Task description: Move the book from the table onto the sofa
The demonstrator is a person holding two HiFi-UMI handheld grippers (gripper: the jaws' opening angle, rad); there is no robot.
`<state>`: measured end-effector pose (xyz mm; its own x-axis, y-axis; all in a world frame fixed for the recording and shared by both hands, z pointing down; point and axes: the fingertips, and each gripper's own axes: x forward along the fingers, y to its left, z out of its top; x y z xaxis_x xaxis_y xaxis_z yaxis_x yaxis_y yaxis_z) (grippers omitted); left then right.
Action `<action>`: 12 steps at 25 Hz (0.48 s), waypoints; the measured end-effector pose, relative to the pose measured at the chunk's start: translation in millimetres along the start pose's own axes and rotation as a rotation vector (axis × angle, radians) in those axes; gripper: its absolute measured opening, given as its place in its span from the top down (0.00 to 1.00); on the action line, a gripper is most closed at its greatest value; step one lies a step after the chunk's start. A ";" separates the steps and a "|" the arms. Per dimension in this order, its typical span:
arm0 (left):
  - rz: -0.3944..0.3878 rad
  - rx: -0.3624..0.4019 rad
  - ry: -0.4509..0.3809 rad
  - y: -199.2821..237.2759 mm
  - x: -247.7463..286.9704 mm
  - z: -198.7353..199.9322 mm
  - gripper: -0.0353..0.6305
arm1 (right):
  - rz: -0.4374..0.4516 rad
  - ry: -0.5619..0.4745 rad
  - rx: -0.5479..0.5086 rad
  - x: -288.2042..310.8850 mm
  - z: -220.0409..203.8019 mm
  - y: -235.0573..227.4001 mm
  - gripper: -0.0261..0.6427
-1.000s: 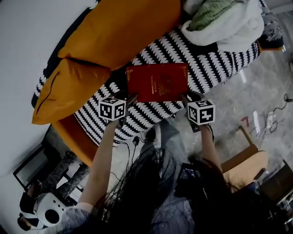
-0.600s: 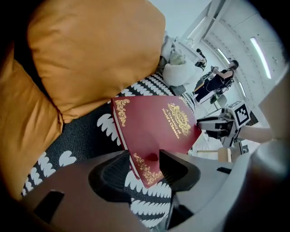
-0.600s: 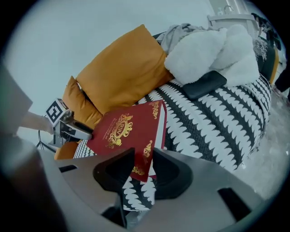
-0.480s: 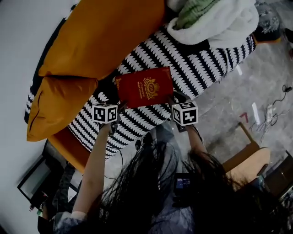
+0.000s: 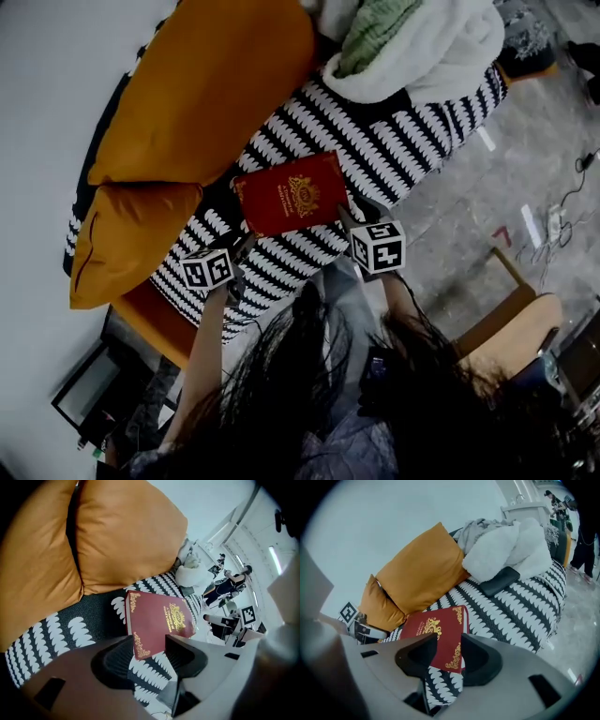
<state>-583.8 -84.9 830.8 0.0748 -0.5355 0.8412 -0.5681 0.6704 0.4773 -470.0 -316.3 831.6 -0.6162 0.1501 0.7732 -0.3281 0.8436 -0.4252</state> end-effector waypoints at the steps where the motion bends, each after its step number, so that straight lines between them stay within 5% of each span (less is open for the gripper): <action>1: -0.009 0.008 0.002 -7.4 -1.2 -3.2 0.64 | 0.010 -0.014 -0.001 -5.0 4.7 2.0 0.73; 6: -0.073 0.021 -0.007 -58.0 -5.9 -18.4 0.64 | 0.028 -0.029 -0.042 -32.6 15.5 16.8 0.73; 12: -0.178 -0.008 -0.123 -127.7 -27.4 -0.3 0.64 | 0.075 -0.065 -0.116 -71.7 39.2 51.4 0.73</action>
<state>-513.1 -155.7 746.9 0.0727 -0.7042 0.7062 -0.5483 0.5633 0.6181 -470.8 -303.8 735.9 -0.6819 0.1848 0.7077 -0.1965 0.8857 -0.4207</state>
